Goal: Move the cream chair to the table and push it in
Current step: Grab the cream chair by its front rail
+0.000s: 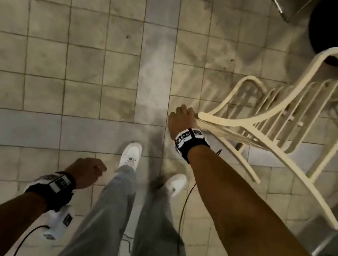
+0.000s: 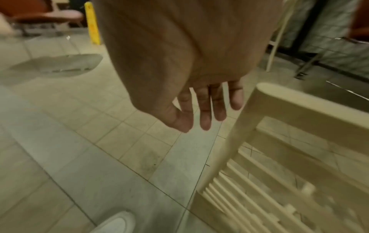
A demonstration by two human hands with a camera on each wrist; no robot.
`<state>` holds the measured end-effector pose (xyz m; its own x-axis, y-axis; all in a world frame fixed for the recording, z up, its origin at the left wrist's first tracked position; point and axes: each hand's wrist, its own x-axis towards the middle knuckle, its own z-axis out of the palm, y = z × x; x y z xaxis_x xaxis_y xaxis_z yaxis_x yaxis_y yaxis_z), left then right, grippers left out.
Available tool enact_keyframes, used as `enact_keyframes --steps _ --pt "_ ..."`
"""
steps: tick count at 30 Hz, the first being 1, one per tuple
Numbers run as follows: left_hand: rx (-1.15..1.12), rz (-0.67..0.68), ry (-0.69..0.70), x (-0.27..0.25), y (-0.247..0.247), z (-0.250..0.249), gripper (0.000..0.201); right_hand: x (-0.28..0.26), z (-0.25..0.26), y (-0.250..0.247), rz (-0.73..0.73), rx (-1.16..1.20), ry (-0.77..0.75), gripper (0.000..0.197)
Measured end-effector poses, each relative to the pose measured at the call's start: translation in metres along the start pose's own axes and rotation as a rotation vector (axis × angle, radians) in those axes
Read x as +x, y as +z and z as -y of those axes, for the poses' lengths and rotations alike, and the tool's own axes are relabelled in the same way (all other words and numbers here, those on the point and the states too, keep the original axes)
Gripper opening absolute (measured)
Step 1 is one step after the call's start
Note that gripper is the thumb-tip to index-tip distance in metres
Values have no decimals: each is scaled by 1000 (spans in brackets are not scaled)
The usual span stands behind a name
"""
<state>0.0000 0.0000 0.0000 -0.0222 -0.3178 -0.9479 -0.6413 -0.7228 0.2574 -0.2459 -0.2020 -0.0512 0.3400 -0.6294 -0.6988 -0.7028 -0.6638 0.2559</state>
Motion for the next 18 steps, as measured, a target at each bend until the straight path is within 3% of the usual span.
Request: enact_keyframes --steps 3,7,11,18 --pt "34 -36 3 40 7 -6 23 38 -10 7 86 -103 52 37" --pt "180 -1 -18 79 27 -11 34 75 -17 22 316 -101 121 35" --pt "175 15 -56 106 46 -8 30 96 -20 35 465 -118 108 30" --pt "341 35 28 127 47 -46 39 76 -25 31 428 -191 66 37"
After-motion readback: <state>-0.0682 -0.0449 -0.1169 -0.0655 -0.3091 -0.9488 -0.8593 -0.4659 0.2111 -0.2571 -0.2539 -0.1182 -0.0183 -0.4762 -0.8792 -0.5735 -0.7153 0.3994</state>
